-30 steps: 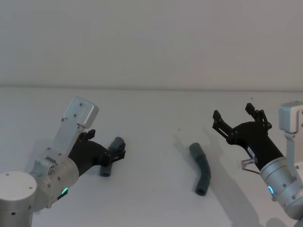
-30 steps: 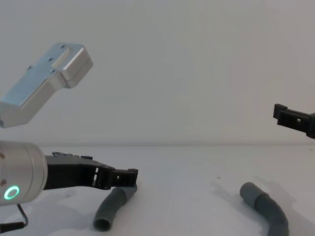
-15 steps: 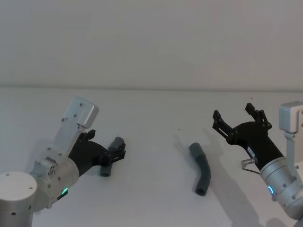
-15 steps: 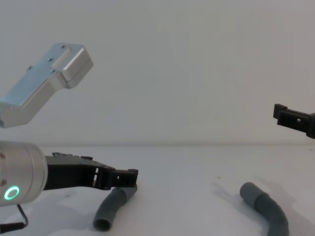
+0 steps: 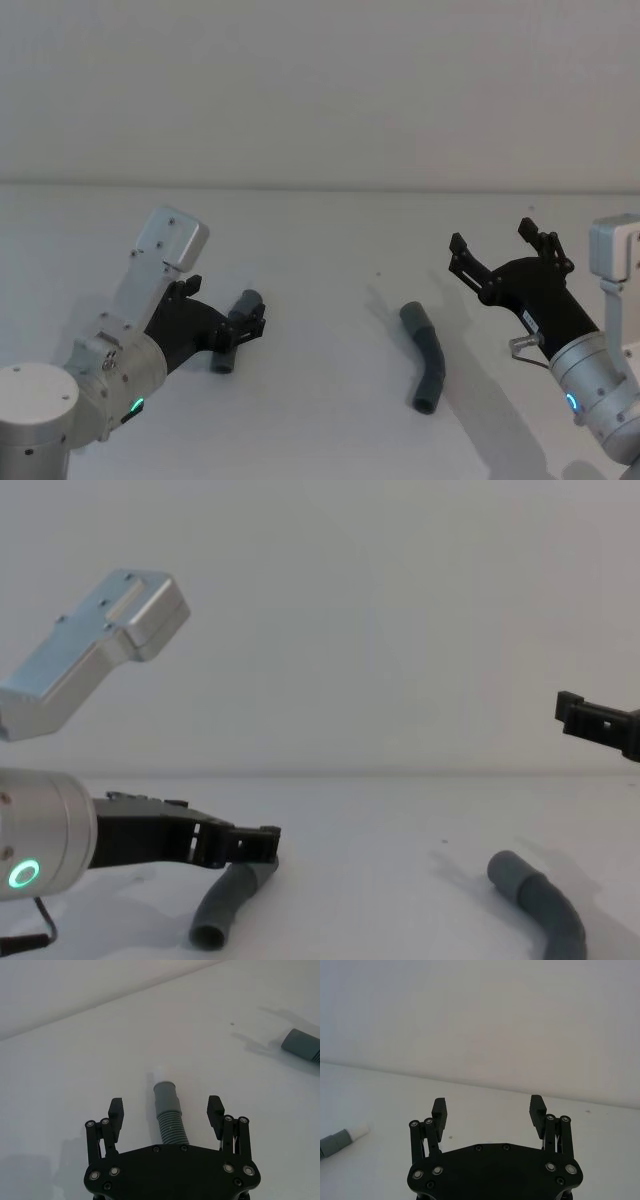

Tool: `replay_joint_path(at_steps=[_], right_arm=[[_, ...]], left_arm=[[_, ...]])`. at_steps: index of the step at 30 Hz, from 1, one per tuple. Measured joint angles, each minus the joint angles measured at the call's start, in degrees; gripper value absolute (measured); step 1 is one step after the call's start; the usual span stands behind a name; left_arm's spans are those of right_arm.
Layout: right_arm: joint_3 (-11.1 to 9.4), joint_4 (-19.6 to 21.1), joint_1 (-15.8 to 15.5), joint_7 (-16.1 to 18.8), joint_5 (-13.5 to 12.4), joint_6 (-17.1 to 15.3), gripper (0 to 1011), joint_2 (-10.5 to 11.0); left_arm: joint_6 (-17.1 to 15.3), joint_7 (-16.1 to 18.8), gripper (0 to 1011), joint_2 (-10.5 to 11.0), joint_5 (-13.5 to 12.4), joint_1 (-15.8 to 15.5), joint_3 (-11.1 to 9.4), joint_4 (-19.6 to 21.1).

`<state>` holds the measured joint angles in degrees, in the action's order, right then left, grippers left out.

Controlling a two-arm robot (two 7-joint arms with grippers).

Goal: Use both hands to pick up one end of the pipe from the table, align the ends, and insert them.

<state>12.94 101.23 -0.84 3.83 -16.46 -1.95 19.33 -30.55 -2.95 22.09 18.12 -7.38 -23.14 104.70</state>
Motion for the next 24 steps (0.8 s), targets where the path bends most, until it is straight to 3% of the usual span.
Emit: replay_joint_path(at_steps=[24], right_arm=[[0.0,0.0,0.0,0.0,0.0,0.0,1000,0.0]], left_arm=[[-3.56,-0.95,1001,-0.86,-0.98,-2.15,-0.67,-2.24]])
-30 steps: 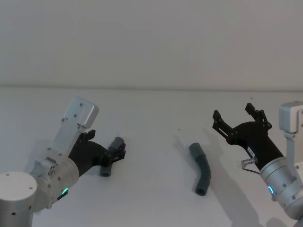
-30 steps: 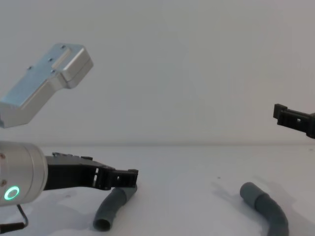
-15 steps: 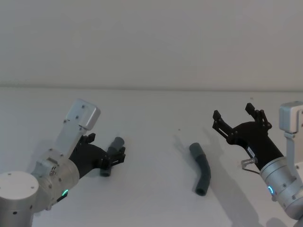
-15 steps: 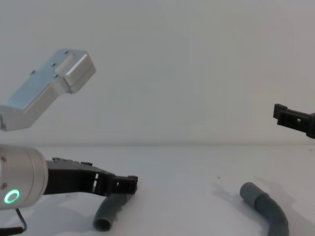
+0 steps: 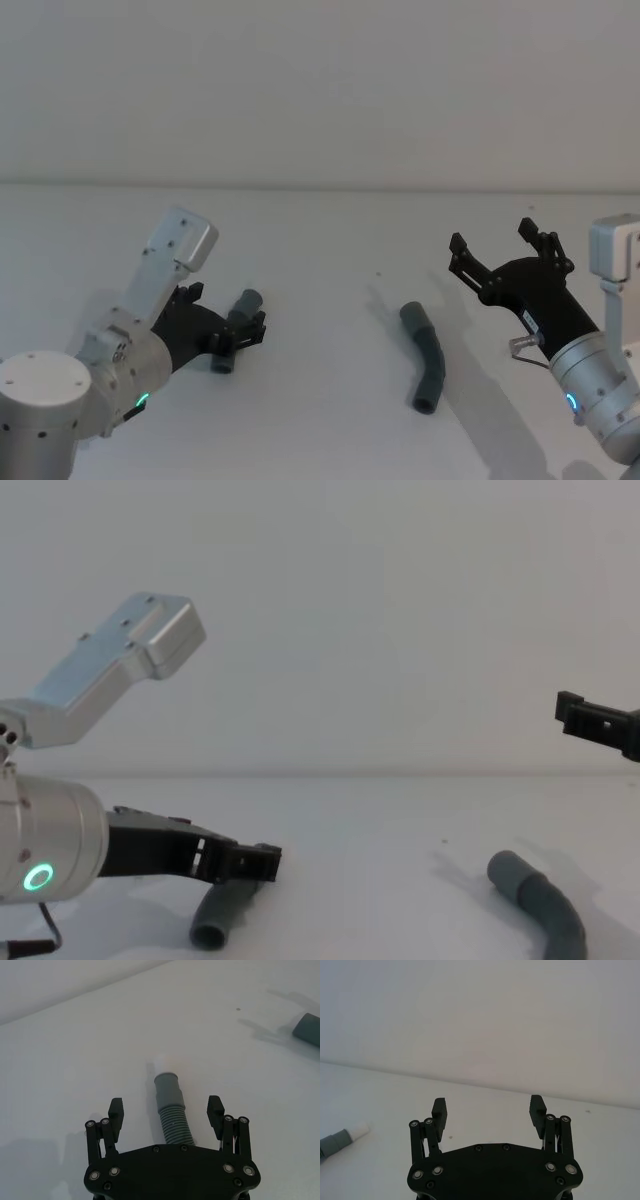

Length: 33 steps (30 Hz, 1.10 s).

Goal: Use both hands to pick up one end of the pipe from the table, align the ends, and insert them.

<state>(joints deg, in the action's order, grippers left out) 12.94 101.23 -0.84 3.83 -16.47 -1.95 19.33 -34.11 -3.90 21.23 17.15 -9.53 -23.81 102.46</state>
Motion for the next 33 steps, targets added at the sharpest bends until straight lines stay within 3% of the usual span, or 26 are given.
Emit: replay_joint_path(at_steps=[19,33], right_arm=[[0.0,0.0,0.0,0.0,0.0,0.0,1000,0.0],[0.0,0.0,0.0,0.0,0.0,0.0,1000,0.0]], left_arm=[[-2.13,-0.95,1001,-2.05,0.58,-1.84,0.77,-3.01],[-4.55,-2.25,1001,-1.87,-0.23,-3.69,0.13,-4.07]])
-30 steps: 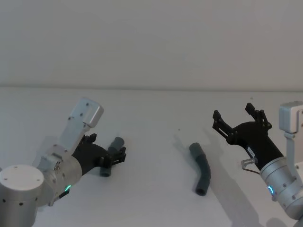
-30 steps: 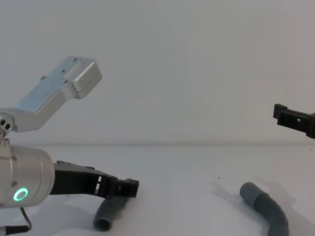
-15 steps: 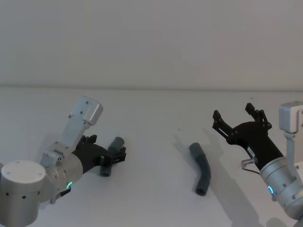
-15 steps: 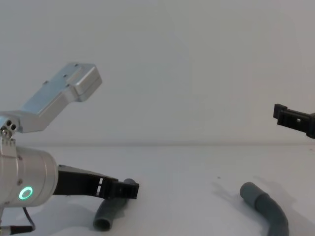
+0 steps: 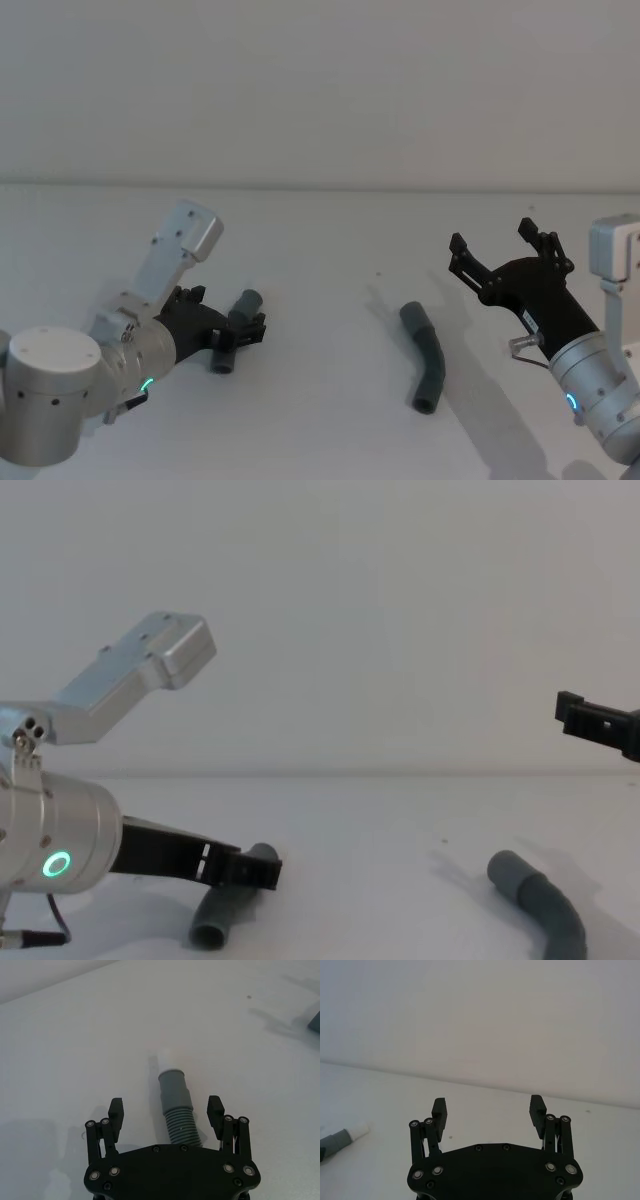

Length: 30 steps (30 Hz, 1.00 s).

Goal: Use both hands to pick up one end of the pipe from the table, align the ends, and insert them.

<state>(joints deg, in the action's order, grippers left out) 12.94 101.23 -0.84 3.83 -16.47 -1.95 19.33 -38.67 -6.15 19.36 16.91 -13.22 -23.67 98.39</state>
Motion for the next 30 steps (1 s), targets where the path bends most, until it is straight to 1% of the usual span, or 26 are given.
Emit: replay_joint_path(at_steps=[11,21,30], right_arm=[[0.0,0.0,0.0,0.0,0.0,0.0,1000,0.0],[0.0,0.0,0.0,0.0,0.0,0.0,1000,0.0],[0.0,0.0,0.0,0.0,0.0,0.0,1000,0.0]], left_arm=[[-1.74,-1.1,1001,0.58,-1.33,-1.64,-1.03,-1.08],[-2.1,-1.79,1001,0.58,-2.01,-2.53,-1.42,-2.11],[-2.12,-2.59,1001,0.16,-2.46,-3.53,-1.62,-3.51]])
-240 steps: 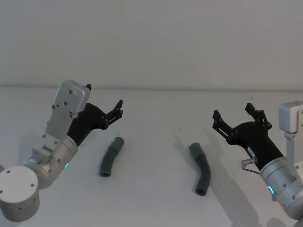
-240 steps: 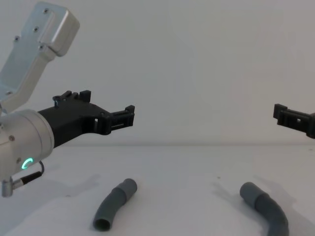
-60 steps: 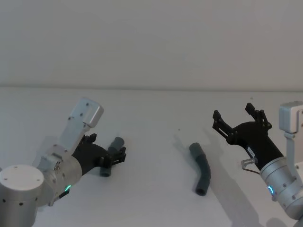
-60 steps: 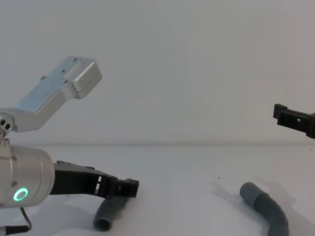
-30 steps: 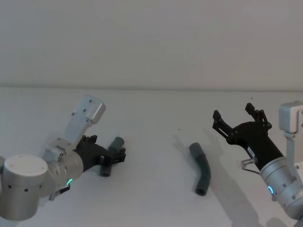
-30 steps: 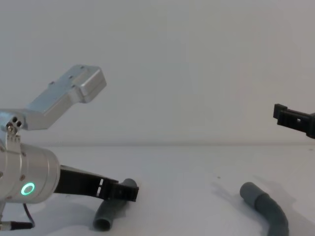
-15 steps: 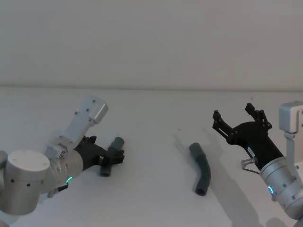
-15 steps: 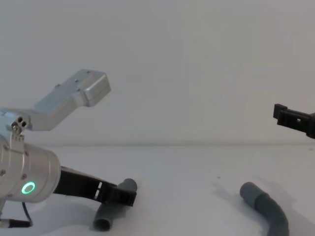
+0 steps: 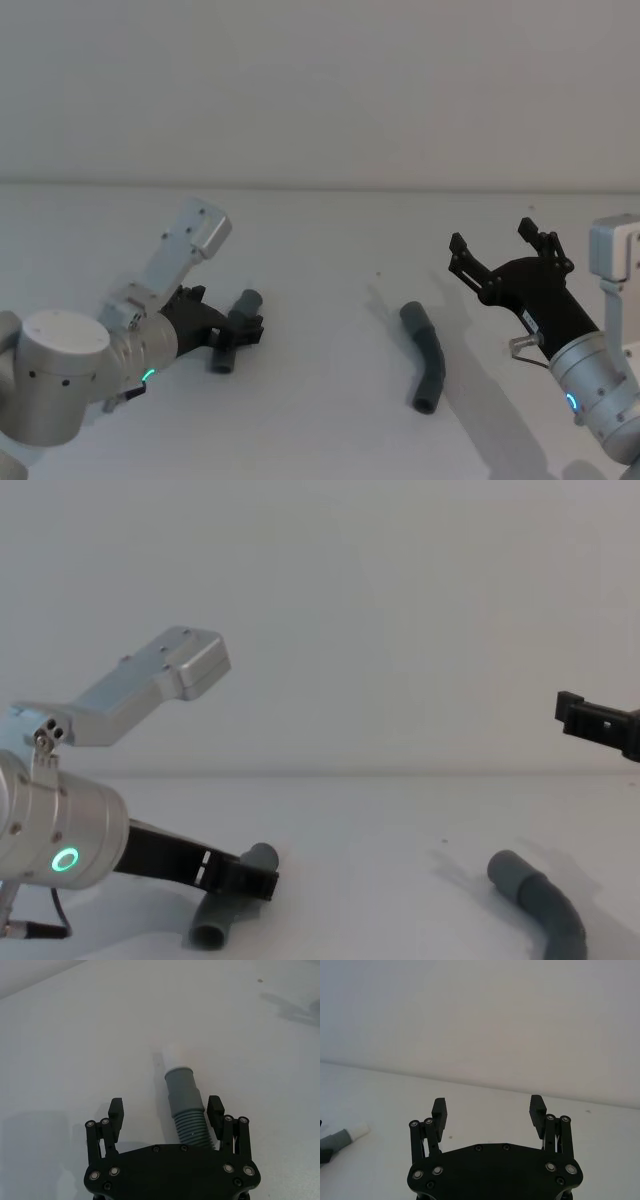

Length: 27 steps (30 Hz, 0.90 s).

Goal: Use both hands to pick up one end of the pipe from the table, align the ends, and insert them.

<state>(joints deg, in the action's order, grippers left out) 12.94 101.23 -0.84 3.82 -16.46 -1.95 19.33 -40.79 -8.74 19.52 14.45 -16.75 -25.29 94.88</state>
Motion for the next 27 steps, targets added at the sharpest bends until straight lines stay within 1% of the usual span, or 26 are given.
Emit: replay_joint_path(at_steps=[8,27], right_arm=[[0.0,0.0,0.0,0.0,0.0,0.0,1000,0.0],[0.0,0.0,0.0,0.0,0.0,0.0,1000,0.0]], left_arm=[[0.0,-0.33,1001,-0.25,-0.21,-0.33,-0.01,-0.49],[-0.16,-0.65,1001,-0.43,-0.38,0.01,0.37,-0.33]])
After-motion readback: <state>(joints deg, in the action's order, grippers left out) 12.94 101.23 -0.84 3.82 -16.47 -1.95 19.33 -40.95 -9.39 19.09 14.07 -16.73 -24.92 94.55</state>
